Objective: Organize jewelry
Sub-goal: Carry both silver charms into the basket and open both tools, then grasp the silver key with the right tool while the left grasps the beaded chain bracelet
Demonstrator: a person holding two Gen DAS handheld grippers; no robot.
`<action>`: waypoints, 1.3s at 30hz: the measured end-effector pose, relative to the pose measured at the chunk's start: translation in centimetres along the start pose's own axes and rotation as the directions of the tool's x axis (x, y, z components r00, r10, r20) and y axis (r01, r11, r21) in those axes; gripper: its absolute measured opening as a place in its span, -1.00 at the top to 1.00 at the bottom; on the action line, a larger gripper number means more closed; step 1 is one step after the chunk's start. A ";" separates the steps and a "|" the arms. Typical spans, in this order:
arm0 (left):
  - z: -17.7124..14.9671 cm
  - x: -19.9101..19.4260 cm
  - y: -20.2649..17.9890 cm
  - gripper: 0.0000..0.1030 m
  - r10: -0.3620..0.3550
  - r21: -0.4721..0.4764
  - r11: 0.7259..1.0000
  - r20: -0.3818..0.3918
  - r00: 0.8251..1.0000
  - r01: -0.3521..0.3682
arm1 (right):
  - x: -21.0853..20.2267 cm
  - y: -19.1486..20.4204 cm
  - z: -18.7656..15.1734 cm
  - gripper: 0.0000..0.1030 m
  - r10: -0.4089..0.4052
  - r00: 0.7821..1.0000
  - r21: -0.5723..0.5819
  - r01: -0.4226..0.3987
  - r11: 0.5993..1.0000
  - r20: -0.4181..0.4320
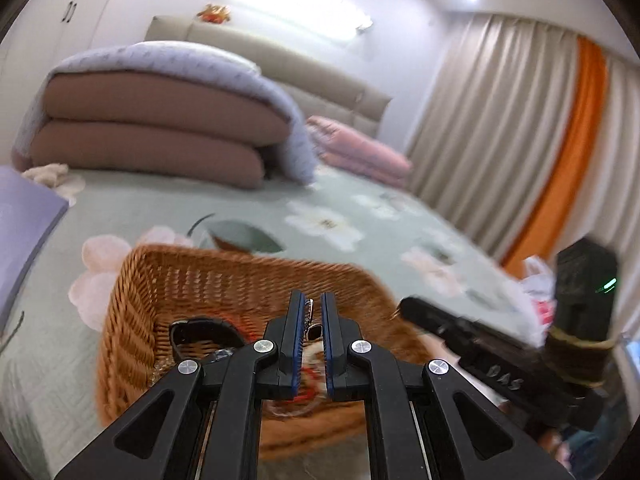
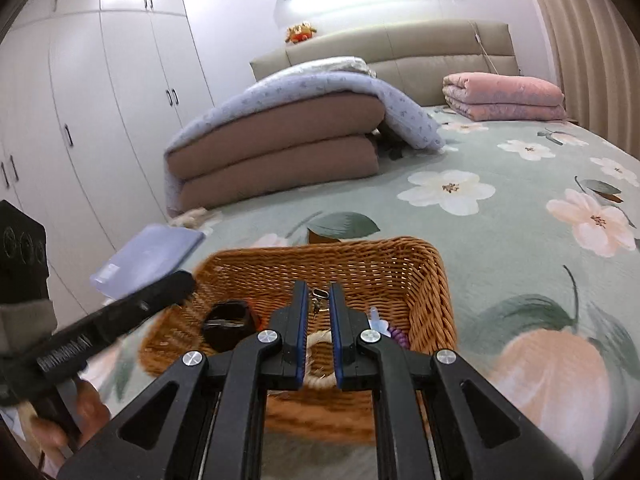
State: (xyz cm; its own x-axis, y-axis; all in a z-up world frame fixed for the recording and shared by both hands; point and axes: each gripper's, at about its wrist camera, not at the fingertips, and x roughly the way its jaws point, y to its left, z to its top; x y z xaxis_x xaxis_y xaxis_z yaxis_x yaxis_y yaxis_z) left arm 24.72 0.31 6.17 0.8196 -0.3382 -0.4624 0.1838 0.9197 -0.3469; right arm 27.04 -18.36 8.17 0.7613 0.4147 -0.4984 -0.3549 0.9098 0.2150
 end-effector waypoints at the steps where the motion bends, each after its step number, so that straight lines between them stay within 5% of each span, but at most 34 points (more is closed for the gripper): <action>1: -0.4 0.7 0.0 0.84 0.030 0.016 0.999 -0.010 1.000 -0.029 | 0.8 -0.2 -0.2 0.78 -0.014 1.000 -0.008 0.014 1.000 -0.011; 8: -1.9 2.6 0.7 0.84 0.154 0.036 0.988 -0.045 0.987 -0.152 | 4.0 -1.7 -1.7 0.78 -0.048 0.995 0.014 0.050 0.999 -0.088; 14: -2.2 1.9 1.0 0.78 0.154 0.018 0.988 -0.038 0.987 -0.153 | 3.7 -2.1 -1.9 0.75 -0.033 0.996 0.032 0.036 0.999 -0.085; 18: -2.3 1.4 0.8 0.01 0.170 0.029 0.985 -0.020 0.985 -0.169 | 3.3 -1.9 -1.9 0.74 -0.035 0.996 0.019 0.036 0.999 -0.078; 28: -3.2 -5.0 -0.5 0.01 0.129 0.016 0.991 0.067 0.989 -0.131 | -2.7 0.1 -3.0 0.42 -0.028 1.000 0.007 0.028 1.000 -0.002; 32: -5.0 -8.1 -1.0 0.01 0.097 0.035 0.994 0.066 0.993 -0.099 | -6.0 1.1 -5.3 0.39 -0.011 1.000 0.014 0.011 1.000 -0.001; 39: -9.7 -13.0 0.3 0.01 0.151 0.021 0.988 0.007 0.989 -0.151 | -10.2 4.1 -11.7 0.39 0.059 0.996 0.038 -0.057 0.998 -0.065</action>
State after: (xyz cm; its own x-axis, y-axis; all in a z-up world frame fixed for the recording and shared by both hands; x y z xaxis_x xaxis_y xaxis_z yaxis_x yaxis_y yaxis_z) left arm 8.83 3.05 4.12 0.8415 -0.1945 -0.5040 0.0695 0.9642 -0.2559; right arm 11.47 -19.01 4.29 0.7020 0.4664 -0.5382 -0.3772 0.8845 0.2745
